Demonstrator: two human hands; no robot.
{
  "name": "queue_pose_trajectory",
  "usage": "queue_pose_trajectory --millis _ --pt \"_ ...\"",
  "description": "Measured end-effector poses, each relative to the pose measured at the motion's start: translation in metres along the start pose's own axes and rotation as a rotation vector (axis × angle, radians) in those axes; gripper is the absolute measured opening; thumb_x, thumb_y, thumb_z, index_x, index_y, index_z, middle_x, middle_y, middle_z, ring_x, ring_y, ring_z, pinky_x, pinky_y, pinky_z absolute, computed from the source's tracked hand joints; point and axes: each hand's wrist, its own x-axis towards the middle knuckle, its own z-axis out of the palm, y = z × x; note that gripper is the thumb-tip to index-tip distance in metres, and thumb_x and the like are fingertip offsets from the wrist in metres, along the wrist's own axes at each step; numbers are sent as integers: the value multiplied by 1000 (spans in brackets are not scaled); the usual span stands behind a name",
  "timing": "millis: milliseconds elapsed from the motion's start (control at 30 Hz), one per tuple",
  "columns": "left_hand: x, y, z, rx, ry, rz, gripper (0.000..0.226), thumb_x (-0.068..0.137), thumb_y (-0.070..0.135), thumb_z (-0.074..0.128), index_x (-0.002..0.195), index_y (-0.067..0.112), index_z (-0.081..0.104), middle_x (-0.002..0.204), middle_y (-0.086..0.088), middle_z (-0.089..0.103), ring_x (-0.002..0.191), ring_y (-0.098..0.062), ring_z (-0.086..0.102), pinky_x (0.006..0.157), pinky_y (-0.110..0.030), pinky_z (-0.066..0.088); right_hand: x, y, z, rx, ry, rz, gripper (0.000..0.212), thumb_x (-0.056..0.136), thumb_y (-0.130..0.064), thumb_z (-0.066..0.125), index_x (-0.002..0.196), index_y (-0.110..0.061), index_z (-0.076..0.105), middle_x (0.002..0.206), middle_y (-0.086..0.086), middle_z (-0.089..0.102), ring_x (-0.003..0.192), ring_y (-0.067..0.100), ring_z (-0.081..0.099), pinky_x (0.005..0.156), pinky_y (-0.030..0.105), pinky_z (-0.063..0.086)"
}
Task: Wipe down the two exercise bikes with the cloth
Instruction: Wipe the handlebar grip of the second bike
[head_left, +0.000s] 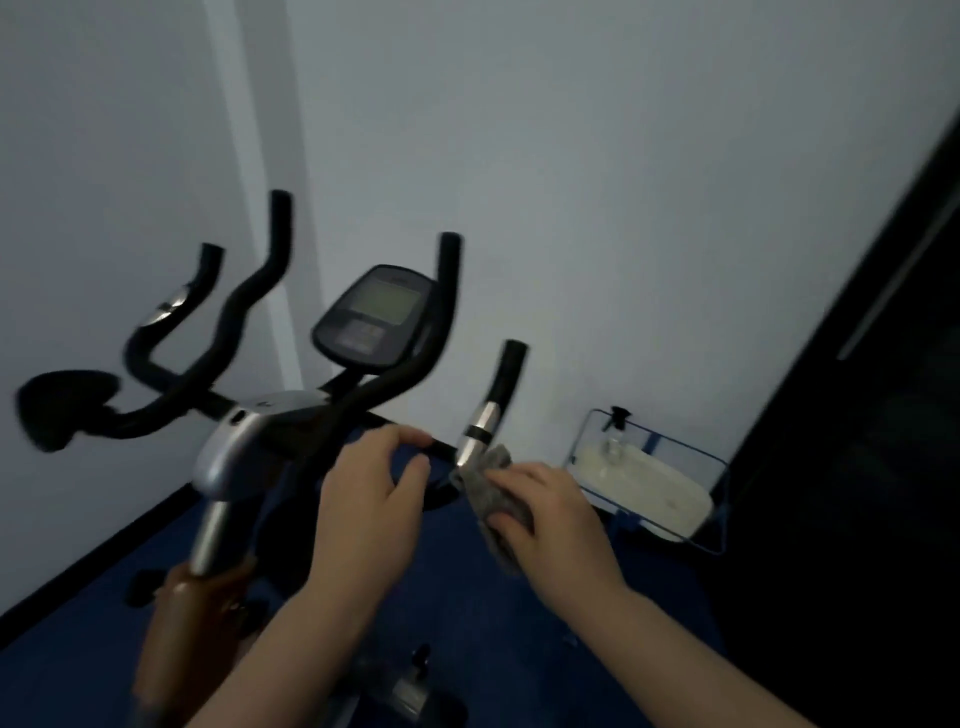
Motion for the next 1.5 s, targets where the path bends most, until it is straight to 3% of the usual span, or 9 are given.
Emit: queue_pose_trajectory --millis 233,400,600,800,1100,1300,1500 --pt "-124 38 145 11 -405 -40 19 88 17 58 97 33 61 101 18 60 99 -5 53 89 -30 44 -145 122 -63 71 -80 455 32 85 -20 64 112 -36 67 100 -14 56 93 1 52 72 11 39" --pt "-154 32 218 137 -701 -173 15 91 23 50 97 35 56 108 14 59 106 -8 54 95 -32 45 -177 182 -82 75 -104 644 23 83 -23 65 100 -37 68 87 -20 58 82 -3 55 70 18 47" --pt "-104 16 292 282 -774 -213 20 92 26 46 105 24 61 114 3 61 105 -17 57 93 -38 46 -150 242 -62 110 -169 703 19 85 -22 62 99 -33 69 91 -14 65 81 -1 59 62 16 45" --pt "-41 -4 381 366 -891 -298 26 93 26 40 109 21 60 116 1 61 104 -21 57 91 -39 47 -99 320 -55 59 -296 790 21 86 -20 59 104 -27 68 100 -4 61 89 10 59 74 28 52" --pt "22 -6 490 447 -1018 -264 18 94 26 38 89 21 55 93 -3 61 82 -24 56 75 -40 47 -35 421 -65 19 -334 855 19 85 -22 60 101 -28 67 98 -2 57 90 16 57 69 29 47" --pt "69 -10 555 460 -974 -399 20 91 25 37 82 19 54 92 -3 62 88 -25 59 76 -39 47 14 513 -69 7 -440 867 18 87 -21 59 102 -26 68 102 -2 59 89 15 58 70 30 51" --pt "105 -28 605 471 -933 -532 26 90 25 39 102 22 62 105 2 65 95 -21 60 83 -38 50 95 586 -45 48 -407 861 18 89 -33 58 102 -20 57 103 1 59 90 20 57 65 29 46"
